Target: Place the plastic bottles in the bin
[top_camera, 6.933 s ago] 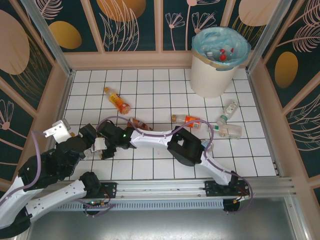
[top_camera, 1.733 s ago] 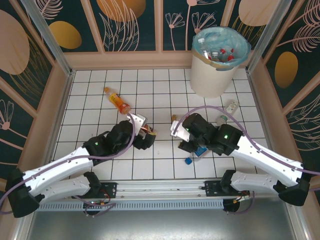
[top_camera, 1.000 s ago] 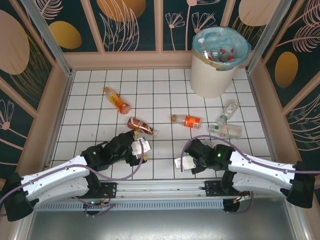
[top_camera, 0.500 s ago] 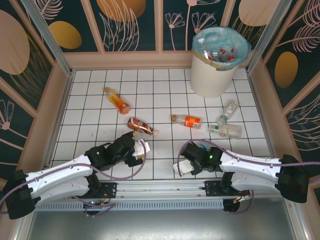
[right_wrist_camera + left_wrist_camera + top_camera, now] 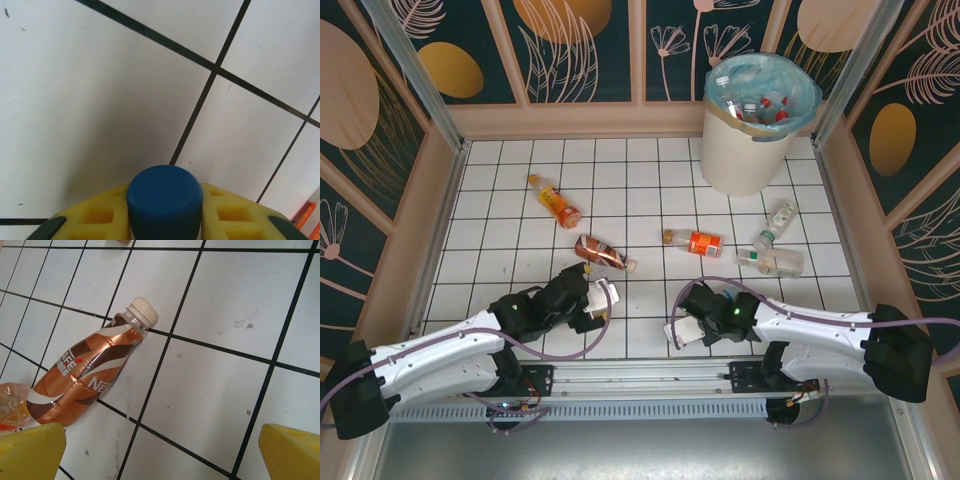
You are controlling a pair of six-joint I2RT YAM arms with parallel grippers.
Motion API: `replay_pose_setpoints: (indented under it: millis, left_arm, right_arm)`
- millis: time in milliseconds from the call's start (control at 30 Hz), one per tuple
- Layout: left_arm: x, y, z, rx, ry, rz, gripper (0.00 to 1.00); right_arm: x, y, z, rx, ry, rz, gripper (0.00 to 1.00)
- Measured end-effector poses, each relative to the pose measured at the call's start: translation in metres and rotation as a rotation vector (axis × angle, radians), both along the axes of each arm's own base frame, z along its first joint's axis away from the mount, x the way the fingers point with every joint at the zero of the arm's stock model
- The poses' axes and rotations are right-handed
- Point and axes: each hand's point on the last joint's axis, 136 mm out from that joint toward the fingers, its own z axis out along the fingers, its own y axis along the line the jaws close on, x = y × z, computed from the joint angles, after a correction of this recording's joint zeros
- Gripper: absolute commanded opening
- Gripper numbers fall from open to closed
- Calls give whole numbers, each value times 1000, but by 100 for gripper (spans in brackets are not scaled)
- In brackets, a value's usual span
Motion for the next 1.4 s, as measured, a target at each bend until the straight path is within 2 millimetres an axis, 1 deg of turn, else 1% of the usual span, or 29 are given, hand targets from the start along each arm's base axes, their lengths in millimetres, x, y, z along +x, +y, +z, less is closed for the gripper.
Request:
replay_pose_setpoints:
  millis: [67, 100, 167, 200, 267, 300, 333, 367, 400, 433, 467, 500, 533, 600, 633, 667, 733, 833, 1000, 1067, 1133, 1200, 1233, 1300, 1333, 1367, 1400]
  left_arm:
    - [0, -1, 1, -4, -2, -1, 99]
    - [0, -1, 2, -9, -4, -2, 98]
    - [1, -4, 8, -24, -10, -4, 98]
    - [3, -8, 16, -43, -18, -7, 99]
    - [10, -20, 42, -113, -56, -9, 98]
    - [14, -27, 61, -161, -86, -11, 99]
    - [19, -36, 84, -225, -124, -14, 98]
    - [22, -44, 105, -281, -156, -20, 98]
    - [26, -52, 128, -342, -192, -27, 99]
    - [29, -60, 149, -400, -226, -38, 98]
    - [33, -68, 169, -447, -257, -48, 99]
    - [36, -76, 188, -489, -288, -58, 98]
    - [40, -84, 205, -525, -315, -68, 98]
    - [49, -101, 233, -575, -365, -81, 99]
    - [55, -110, 245, -595, -387, -84, 99]
    - [61, -118, 255, -611, -407, -84, 99]
    - [77, -138, 274, -644, -445, -70, 99]
    - [99, -164, 292, -690, -489, -41, 98]
    - [127, -199, 302, -764, -471, 12, 99]
    - [132, -206, 301, -795, -444, 26, 99]
    - [132, -207, 299, -820, -417, 39, 98]
    - [133, -207, 299, -847, -392, 52, 98]
    - [133, -207, 299, -859, -382, 57, 98]
    - [133, -208, 298, -877, -362, 66, 99]
    - [133, -209, 297, -884, -354, 70, 99]
    - [134, -209, 296, -889, -345, 74, 98]
    - [134, -210, 294, -892, -337, 78, 98]
  right_arm:
    - [1, 3, 7, 12, 2, -14, 14]
    - [3, 7, 13, 28, 1, -28, 13]
    - [8, 19, 35, 93, -6, -61, 9]
    - [13, 29, 53, 153, -13, -82, 0]
    - [25, 48, 96, 288, -39, -128, 0]
    - [33, 56, 124, 371, -60, -157, 0]
    - [43, 62, 154, 457, -87, -190, 0]
    - [52, 65, 180, 528, -115, -219, 0]
    - [65, 66, 210, 610, -153, -260, 0]
    - [77, 64, 239, 685, -193, -303, 0]
    - [88, 61, 261, 740, -226, -337, 0]
    - [101, 55, 287, 804, -266, -383, 0]
    - [116, 47, 312, 861, -308, -433, 0]
    - [143, 29, 352, 955, -384, -524, 0]
    - [160, 17, 372, 1004, -429, -574, 0]
    - [173, 8, 385, 1040, -457, -612, 0]
    - [204, -16, 410, 1120, -521, -704, 0]
    - [247, -50, 434, 1240, -598, -816, 0]
    - [315, -104, 458, 1422, -673, -953, 0]
    - [338, -122, 466, 1476, -695, -987, 0]
    - [360, -138, 469, 1517, -704, -1013, 0]
    - [383, -151, 463, 1547, -692, -1043, 0]
    - [392, -155, 459, 1553, -683, -1058, 5]
    - [411, -163, 441, 1560, -651, -1095, 7]
    - [417, -165, 432, 1556, -636, -1113, 7]
    - [423, -165, 419, 1555, -609, -1131, 13]
    - [427, -165, 408, 1549, -585, -1143, 21]
